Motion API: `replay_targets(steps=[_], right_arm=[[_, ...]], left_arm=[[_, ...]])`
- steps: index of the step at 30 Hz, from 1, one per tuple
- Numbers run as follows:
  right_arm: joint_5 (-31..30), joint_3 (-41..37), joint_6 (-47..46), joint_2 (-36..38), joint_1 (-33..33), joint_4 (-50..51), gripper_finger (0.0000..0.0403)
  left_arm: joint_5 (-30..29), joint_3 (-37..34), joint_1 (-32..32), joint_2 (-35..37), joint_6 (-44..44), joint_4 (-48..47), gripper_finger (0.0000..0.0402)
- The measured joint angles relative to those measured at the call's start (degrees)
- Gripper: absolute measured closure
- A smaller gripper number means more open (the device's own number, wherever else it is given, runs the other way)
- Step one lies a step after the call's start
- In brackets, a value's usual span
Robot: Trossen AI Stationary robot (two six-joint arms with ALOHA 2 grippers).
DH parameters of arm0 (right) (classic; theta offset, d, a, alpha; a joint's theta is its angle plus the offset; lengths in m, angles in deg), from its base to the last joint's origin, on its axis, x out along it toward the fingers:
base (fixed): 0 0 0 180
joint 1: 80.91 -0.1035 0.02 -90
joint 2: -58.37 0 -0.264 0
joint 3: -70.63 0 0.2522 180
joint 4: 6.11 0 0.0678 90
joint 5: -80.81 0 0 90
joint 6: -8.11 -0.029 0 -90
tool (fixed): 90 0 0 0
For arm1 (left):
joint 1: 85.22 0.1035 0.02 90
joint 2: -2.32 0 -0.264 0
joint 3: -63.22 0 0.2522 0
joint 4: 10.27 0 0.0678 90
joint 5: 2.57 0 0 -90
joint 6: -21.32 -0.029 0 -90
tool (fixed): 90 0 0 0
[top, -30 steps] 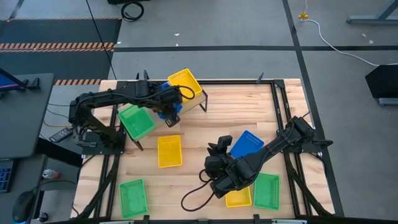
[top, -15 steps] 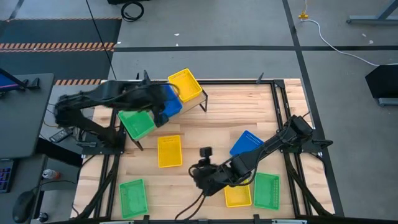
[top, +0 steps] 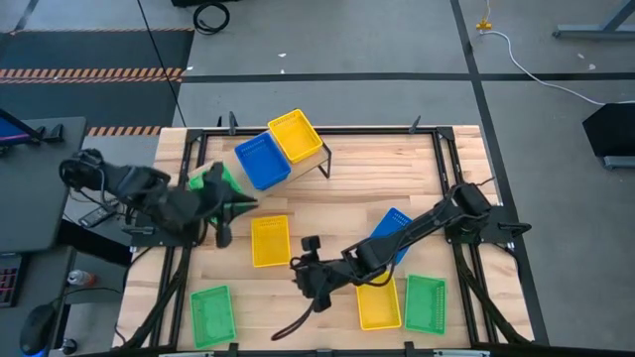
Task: Stack baskets on shelf by color
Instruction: Stack the top yellow basket on top of the yellow basket on the shelf
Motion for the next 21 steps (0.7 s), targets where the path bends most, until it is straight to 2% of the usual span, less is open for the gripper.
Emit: replay_targets(steps=[2, 7, 14, 21], right_arm=[[-0.04, 0.24, 0.05, -1.5, 0.38, -3.26, 0.0219], [-0.87, 2.56, 0.14, -5.16, 1.08, -0.51, 0.0181], [-0.44, 14.65, -0.85, -12.18, 1.43, 7.39, 0.0187], [-0.49, 28.12, -2.47, -20.99, 3.15, 19.34, 0.019]], left_arm=[[-0.6, -2.26, -2.72, 0.29, 0.72, 1.44, 0.0344], [-3.21, -6.12, -9.83, 0.12, 1.56, 3.98, 0.0352], [-13.23, -6.95, -20.41, 0.21, 3.96, 4.49, 0.0362], [-19.65, -6.9, -28.53, -0.23, 7.83, 2.6, 0.0368]])
